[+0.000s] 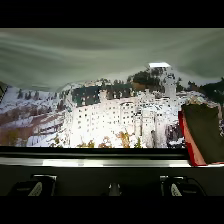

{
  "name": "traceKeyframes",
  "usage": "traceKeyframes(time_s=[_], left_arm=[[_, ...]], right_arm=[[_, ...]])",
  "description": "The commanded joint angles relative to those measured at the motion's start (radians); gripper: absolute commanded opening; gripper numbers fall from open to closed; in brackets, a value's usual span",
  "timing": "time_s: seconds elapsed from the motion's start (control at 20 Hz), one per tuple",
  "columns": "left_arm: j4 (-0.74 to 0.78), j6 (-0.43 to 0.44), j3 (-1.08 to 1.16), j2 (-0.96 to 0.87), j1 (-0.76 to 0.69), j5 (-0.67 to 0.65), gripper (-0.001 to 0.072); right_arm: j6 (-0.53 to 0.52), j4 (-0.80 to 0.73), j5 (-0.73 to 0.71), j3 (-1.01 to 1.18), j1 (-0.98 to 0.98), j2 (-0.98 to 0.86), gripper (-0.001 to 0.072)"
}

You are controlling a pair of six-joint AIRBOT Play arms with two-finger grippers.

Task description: Fold the shirts.

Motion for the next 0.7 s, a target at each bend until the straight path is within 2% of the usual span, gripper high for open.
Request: traceKeyframes(time_s=[0.0,0.2,0.3,0.35,0.45,0.55,0.65], left_arm=[[0.015,-0.018,0.005,0.015,0.004,-0.013,0.0025],[0.014,-0.014,-0.112,-0.057,0.003,-0.048,0.0025],[0.014,-0.013,-0.246,-0.109,-0.009,-0.021,0.0025],[0.014,-0.012,-0.320,-0.141,-0.019,0.006,0.0025],[0.014,0.005,-0.473,-0.223,-0.043,0.099,0.0025],[-0.023,0.001,-0.594,-0.337,-0.073,0.207,0.0025],[-0.061,0.002,-0.636,-0.480,-0.100,0.276,0.0026]], right_arm=[[0.003,-0.026,0.119,0.017,-0.007,0.008,0.0017],[0.011,-0.006,0.515,-0.005,-0.007,-0.129,0.0017],[0.010,-0.006,0.595,-0.114,-0.007,-0.199,0.0017],[0.011,-0.005,0.580,-0.198,-0.007,-0.222,0.0017],[0.011,-0.003,0.463,-0.407,-0.006,-0.262,0.0017],[0.047,0.001,0.251,-0.625,-0.006,-0.314,0.0018],[0.072,0.033,0.002,-0.747,-0.007,-0.387,0.0018]])
